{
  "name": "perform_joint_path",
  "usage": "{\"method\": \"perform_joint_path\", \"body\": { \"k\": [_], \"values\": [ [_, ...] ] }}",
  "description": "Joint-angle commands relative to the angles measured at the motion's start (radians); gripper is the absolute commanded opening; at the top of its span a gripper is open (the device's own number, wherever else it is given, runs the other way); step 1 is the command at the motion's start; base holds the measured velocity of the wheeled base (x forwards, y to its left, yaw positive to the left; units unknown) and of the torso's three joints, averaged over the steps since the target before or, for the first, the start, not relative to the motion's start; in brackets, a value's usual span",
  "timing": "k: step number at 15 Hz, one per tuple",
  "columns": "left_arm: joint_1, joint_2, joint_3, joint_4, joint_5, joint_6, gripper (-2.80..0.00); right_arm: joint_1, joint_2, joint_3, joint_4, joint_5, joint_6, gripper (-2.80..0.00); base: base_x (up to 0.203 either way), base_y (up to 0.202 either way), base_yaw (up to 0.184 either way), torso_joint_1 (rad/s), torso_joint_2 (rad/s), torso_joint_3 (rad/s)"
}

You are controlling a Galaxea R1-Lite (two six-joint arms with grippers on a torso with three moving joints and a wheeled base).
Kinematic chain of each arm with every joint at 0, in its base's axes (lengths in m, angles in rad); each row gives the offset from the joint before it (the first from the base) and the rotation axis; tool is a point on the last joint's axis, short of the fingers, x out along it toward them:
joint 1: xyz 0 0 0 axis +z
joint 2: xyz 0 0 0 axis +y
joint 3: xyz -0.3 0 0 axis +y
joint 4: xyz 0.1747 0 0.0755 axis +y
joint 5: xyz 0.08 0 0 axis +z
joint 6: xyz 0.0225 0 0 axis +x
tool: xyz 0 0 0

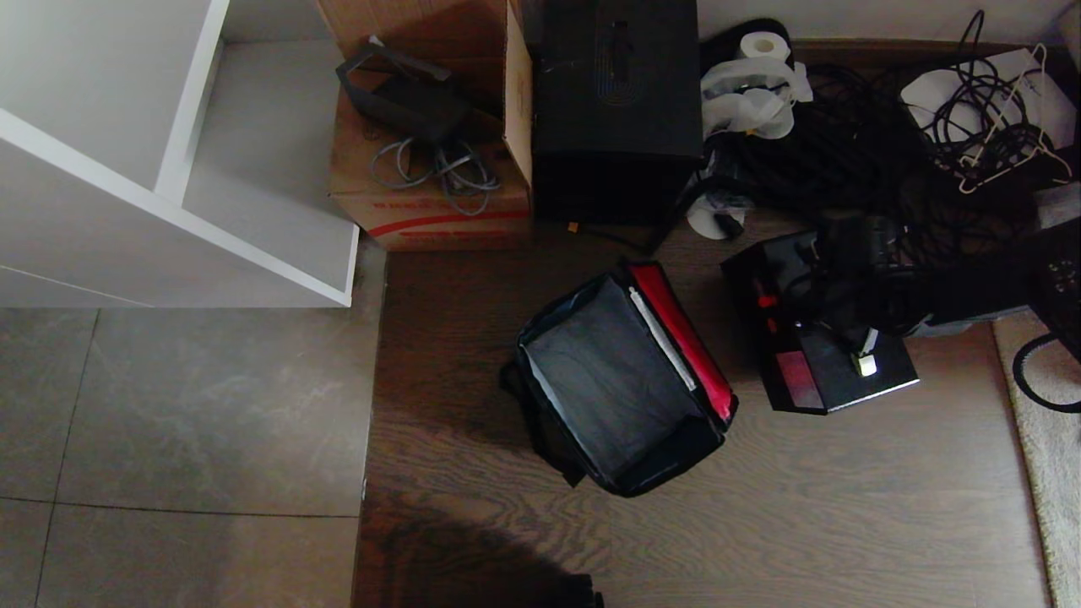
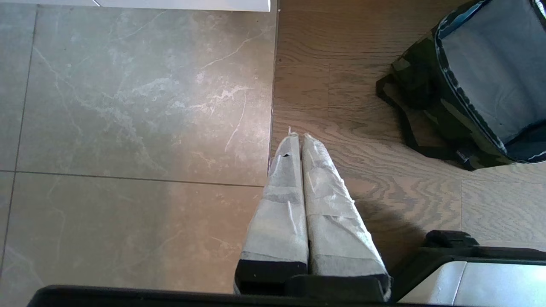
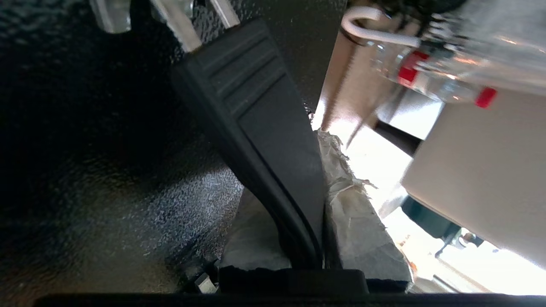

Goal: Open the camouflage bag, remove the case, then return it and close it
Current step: Place the black box back

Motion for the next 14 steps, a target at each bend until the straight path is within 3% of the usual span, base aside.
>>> {"method": "perform_joint_path", "body": {
  "k": [1, 7, 14],
  "values": [
    [0.0, 0.0, 0.0, 0.001, 0.0, 0.0, -2.8, 0.017, -0.053, 0.008, 0.007, -0.002, -0.005, -2.8, 0.0, 0.0, 0.0, 0.0, 0.0, 0.0],
    [0.0, 0.0, 0.0, 0.001, 0.0, 0.0, -2.8, 0.086, -0.143, 0.094, 0.013, 0.004, -0.008, -2.8, 0.0, 0.0, 0.0, 0.0, 0.0, 0.0],
    [0.0, 0.0, -0.001, 0.0, 0.0, 0.0, -2.8, 0.089, -0.171, 0.109, 0.03, 0.055, -0.013, -2.8, 0.0, 0.0, 0.0, 0.0, 0.0, 0.0]
  ]
}}
